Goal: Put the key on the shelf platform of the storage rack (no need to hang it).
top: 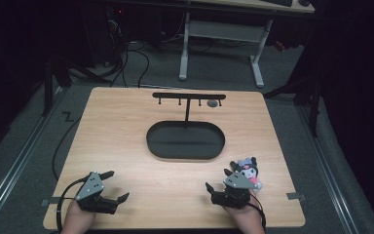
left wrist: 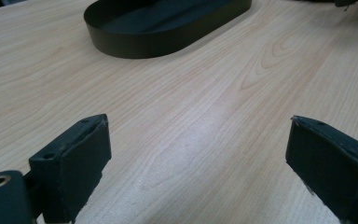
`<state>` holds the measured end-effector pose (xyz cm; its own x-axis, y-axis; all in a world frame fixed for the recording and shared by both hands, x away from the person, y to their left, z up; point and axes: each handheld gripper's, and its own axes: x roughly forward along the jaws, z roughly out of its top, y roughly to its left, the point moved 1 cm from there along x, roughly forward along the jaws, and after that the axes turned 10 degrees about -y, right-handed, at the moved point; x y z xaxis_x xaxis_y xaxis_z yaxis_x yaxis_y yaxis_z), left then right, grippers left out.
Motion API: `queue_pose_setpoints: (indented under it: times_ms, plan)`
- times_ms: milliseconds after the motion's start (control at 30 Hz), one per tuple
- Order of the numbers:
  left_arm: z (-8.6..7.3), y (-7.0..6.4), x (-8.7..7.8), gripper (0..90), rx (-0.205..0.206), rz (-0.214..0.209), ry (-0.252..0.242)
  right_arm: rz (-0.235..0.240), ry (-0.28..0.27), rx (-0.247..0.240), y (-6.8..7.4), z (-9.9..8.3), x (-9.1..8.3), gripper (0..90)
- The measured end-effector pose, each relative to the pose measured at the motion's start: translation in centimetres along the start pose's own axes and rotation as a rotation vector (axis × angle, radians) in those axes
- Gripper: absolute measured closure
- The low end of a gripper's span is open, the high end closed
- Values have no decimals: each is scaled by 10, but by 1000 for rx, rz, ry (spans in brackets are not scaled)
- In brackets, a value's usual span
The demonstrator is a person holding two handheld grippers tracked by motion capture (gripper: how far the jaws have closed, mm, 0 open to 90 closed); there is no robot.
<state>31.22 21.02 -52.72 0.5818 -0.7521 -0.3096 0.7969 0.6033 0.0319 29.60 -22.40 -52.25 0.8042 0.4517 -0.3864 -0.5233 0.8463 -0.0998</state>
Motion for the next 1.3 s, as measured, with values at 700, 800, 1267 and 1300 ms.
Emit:
queue_pose_setpoints:
  times_ms: [700,800,1267,1300]
  plan:
    - [0,2,4,18,31,16,2,4,-34,19,-6,-2,3,156]
    - [-1,2,2,21,20,20,2,4,-21,17,-8,-3,4,156]
    - [-2,4,-2,5,21,43,8,10,27,60,-13,-1,5,175]
    - [-3,4,-1,5,25,44,13,17,34,57,-11,0,5,175]
